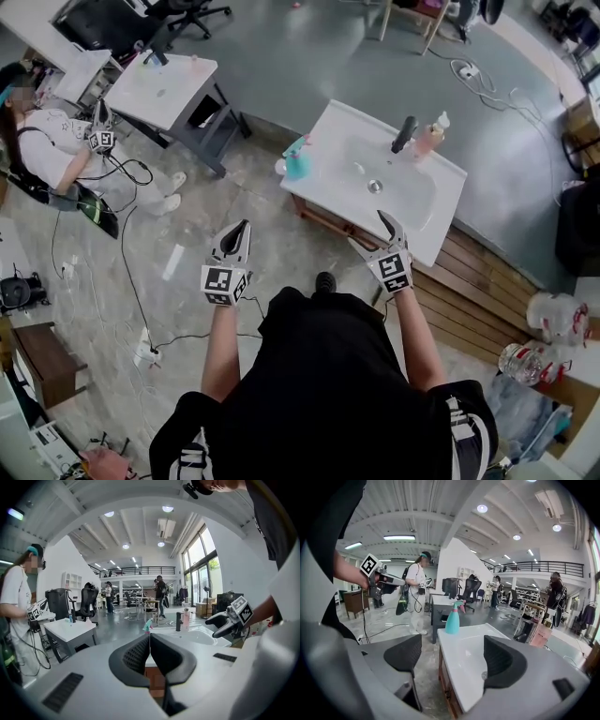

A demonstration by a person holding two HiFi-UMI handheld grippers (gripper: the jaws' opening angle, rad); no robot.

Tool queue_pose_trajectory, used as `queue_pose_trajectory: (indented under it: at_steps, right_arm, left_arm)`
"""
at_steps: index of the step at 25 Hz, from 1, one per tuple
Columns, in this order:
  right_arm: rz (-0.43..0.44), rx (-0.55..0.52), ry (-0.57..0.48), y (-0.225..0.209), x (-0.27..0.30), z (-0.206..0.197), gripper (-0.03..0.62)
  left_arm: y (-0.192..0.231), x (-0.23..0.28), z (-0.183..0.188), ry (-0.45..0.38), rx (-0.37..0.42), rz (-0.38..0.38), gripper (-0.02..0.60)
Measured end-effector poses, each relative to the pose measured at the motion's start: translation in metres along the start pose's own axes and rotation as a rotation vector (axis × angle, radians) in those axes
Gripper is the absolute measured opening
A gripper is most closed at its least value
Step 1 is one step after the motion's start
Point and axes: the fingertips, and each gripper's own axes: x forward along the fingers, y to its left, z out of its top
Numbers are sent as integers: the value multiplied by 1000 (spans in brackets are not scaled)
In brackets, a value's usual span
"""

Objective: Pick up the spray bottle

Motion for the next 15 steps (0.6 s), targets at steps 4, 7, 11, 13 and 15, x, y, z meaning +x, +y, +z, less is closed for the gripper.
queue_pose_trajectory:
  at_steps: [4, 7, 11, 13, 15]
  right_arm:
    - [14, 0, -20, -7, 10, 8, 431]
    - [22, 4, -23, -2, 15, 11, 431]
    - [48, 3, -25, 11, 29, 22, 433]
    - [69, 5, -15, 15, 39, 25, 433]
    - [77, 7, 5, 15, 53, 26, 433]
  left_arm:
    - [-1, 7, 1, 4, 0, 8, 25]
    - [3, 5, 0, 4, -2, 14, 25]
    - [23, 0, -3, 1, -27, 34, 25]
    - [33, 4, -4, 3, -37, 38, 25]
    - [45, 11, -6, 11, -45, 35, 25]
